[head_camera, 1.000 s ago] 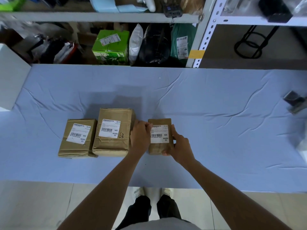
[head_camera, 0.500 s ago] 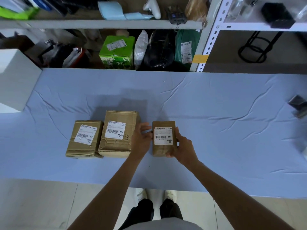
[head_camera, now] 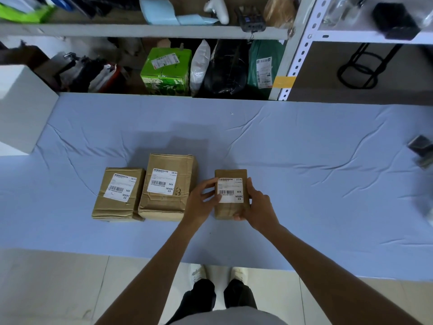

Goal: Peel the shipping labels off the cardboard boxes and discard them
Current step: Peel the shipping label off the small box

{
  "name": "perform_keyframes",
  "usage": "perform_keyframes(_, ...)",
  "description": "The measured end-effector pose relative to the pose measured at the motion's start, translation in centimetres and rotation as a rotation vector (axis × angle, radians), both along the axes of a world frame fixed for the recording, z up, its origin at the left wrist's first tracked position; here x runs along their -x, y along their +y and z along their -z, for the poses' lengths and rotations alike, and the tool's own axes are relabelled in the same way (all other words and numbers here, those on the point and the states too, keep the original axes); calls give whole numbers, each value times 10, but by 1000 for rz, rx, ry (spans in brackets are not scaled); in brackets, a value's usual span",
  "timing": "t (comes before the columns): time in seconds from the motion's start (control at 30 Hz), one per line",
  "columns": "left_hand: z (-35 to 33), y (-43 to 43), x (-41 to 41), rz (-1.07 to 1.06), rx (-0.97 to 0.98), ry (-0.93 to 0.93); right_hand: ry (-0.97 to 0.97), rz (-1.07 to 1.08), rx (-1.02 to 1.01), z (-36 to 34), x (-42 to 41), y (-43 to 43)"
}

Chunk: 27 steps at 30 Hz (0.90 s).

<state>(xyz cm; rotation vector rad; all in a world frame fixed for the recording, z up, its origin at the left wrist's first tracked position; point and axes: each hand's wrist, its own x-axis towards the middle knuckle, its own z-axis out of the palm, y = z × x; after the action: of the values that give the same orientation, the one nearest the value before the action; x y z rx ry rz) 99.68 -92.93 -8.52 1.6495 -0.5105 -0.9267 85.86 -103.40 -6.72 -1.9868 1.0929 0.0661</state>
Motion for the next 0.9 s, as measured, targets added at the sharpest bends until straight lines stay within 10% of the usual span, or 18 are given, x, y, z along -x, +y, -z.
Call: perform_keyframes(0.9, -8, -29, 10, -207, -149, -413, -104, 57, -156, -1, 7, 4)
